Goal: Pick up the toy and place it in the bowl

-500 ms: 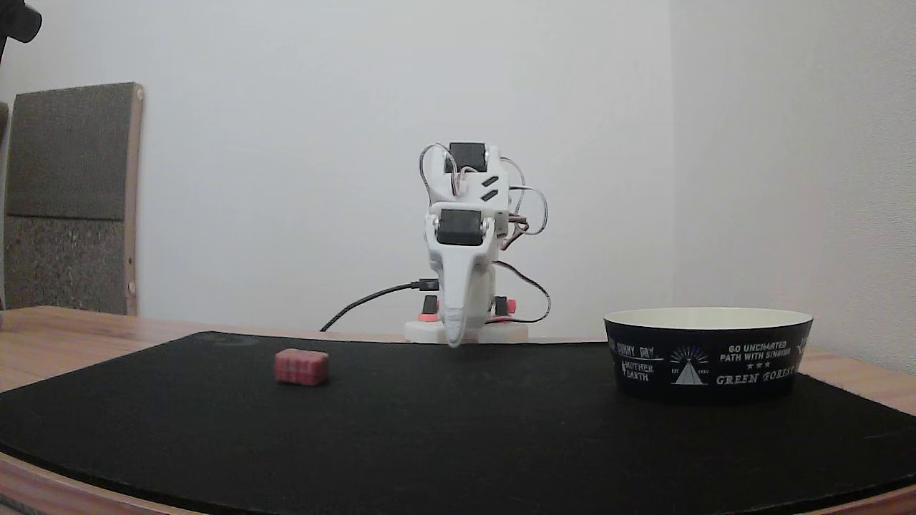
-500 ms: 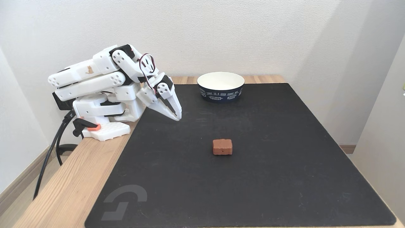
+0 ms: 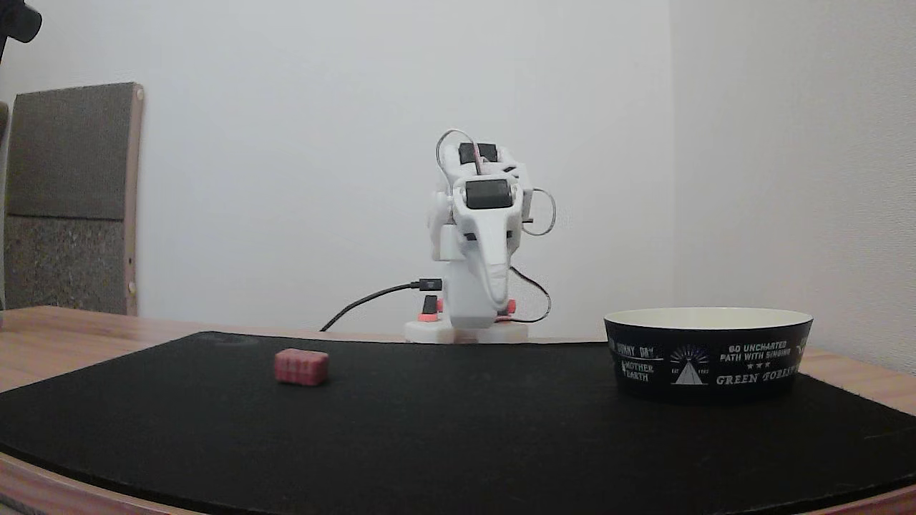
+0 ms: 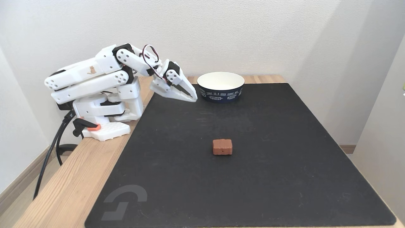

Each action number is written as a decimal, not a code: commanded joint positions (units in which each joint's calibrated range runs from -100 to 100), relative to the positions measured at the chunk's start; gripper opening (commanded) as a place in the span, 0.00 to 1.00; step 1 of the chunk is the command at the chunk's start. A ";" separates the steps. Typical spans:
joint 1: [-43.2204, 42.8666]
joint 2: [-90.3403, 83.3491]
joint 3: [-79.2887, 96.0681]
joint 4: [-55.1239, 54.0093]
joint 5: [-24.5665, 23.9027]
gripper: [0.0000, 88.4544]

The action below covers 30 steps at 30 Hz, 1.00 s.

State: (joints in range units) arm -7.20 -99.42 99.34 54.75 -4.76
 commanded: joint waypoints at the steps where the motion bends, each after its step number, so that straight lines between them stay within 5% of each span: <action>1: -0.54 0.17 0.12 -1.07 -0.30 0.03; 22: -0.62 0.08 0.12 -1.07 -0.14 0.03; 28: -0.62 0.08 0.12 -1.07 -0.30 0.36; 30: -0.62 0.08 0.12 -1.07 -0.30 0.40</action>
State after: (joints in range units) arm -7.62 -99.42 99.34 54.75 -4.76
